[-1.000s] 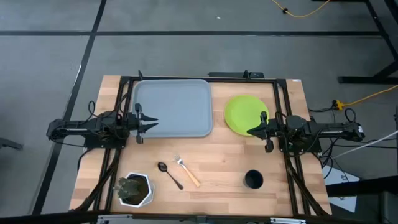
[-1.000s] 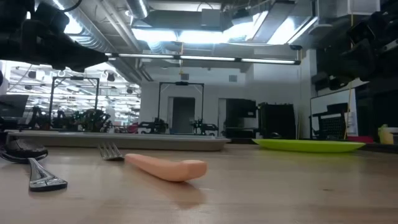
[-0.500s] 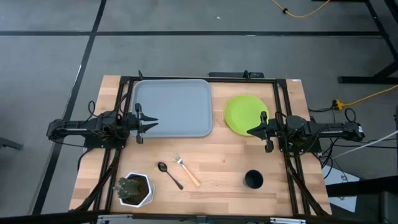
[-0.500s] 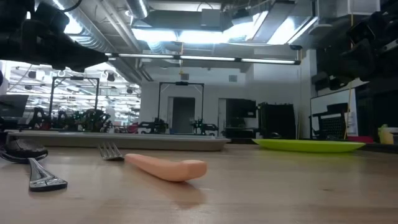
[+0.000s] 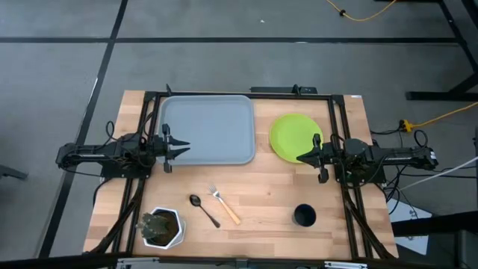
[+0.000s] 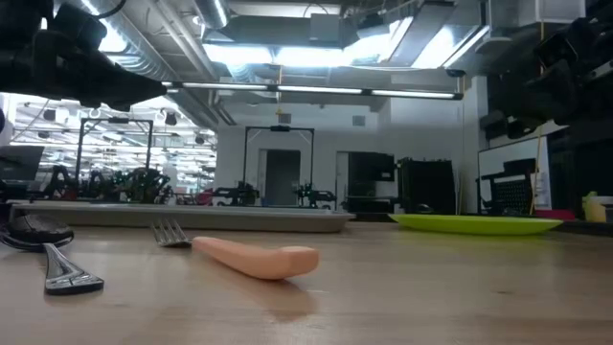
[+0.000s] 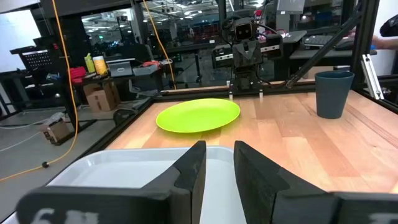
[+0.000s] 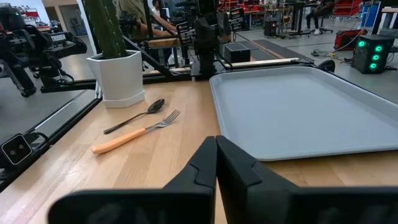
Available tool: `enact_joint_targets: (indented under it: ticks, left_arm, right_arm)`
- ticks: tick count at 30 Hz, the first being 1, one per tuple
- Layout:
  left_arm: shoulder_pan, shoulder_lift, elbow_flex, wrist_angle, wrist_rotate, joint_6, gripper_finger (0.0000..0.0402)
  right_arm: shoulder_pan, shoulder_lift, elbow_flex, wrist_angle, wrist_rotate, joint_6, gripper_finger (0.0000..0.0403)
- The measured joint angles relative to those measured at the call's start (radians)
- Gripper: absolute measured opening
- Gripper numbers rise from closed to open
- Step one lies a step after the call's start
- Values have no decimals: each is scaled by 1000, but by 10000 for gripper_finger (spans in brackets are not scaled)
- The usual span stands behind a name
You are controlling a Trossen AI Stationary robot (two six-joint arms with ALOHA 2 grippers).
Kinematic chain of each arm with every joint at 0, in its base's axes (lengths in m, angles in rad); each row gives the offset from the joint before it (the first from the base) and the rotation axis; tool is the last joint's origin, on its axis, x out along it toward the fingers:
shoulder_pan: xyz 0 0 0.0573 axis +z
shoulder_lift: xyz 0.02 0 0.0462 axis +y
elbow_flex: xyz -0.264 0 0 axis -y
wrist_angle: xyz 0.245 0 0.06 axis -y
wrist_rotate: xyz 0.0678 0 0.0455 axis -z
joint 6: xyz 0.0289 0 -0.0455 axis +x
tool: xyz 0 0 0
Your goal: Pick and place plate/cup/fork/spoon on tray
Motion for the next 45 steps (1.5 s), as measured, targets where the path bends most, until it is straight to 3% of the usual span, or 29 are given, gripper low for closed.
enact_joint_targets:
  ticks: [26, 28, 40, 45]
  left_arm:
    - [0, 0, 0, 0, 0, 0, 76]
    - [0, 0, 0, 0, 0, 0, 76]
    - [0, 0, 0, 0, 0, 0, 77]
    - [0, 0, 0, 0, 0, 0, 77]
  right_arm:
    - [0, 0, 0, 15, 0, -12, 10]
    - [0, 0, 0, 39, -9, 76, 10]
    - [0, 4, 0, 508, 96, 327, 10]
    - [1, 4, 0, 593, 72, 398, 10]
